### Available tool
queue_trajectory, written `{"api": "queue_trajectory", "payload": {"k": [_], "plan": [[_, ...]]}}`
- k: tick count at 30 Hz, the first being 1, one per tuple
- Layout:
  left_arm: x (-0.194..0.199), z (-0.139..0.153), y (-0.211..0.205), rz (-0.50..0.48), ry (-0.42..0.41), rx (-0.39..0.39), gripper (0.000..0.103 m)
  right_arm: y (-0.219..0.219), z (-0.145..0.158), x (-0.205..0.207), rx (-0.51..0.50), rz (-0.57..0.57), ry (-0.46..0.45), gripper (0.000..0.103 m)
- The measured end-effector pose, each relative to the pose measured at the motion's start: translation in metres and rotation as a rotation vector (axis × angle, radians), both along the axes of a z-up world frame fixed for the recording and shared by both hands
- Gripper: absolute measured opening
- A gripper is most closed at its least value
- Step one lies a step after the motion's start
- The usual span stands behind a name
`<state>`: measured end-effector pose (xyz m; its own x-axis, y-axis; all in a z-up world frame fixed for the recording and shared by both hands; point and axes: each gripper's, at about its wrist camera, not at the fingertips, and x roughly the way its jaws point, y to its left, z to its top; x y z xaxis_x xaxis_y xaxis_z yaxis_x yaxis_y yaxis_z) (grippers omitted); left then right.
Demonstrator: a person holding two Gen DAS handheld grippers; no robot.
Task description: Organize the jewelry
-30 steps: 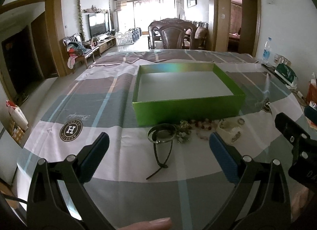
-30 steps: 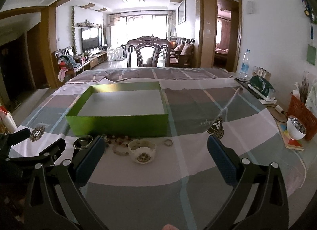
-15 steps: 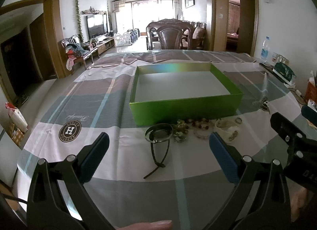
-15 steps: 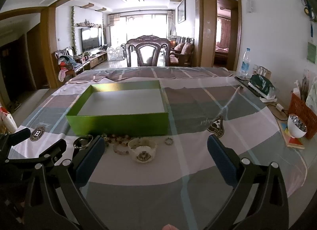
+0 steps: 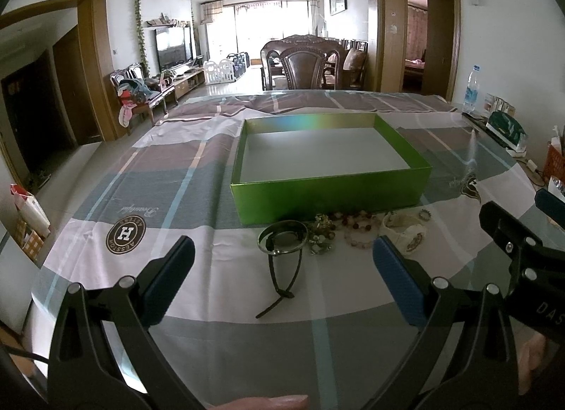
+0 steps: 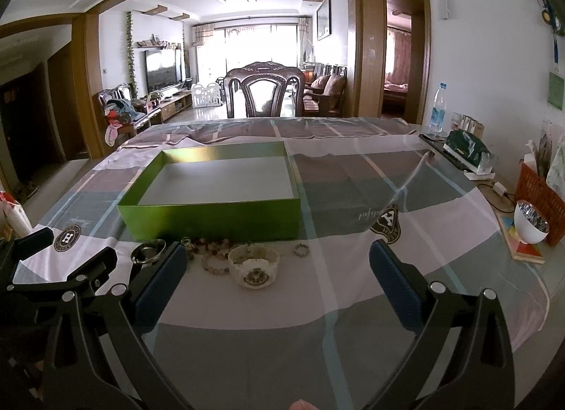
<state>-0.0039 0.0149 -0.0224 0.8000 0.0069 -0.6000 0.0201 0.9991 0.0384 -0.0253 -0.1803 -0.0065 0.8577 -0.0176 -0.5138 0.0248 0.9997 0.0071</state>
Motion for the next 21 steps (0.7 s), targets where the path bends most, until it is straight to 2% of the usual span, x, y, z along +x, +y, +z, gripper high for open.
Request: {"api": "queue_trajectory", "payload": {"k": [21], "plan": [[-0.0028, 0.0018, 0.0004, 0.009, -0.019, 0.005, 0.100, 0.0000, 0.0007, -0.0003, 0.003, 0.000, 0.003, 0.101]]}}
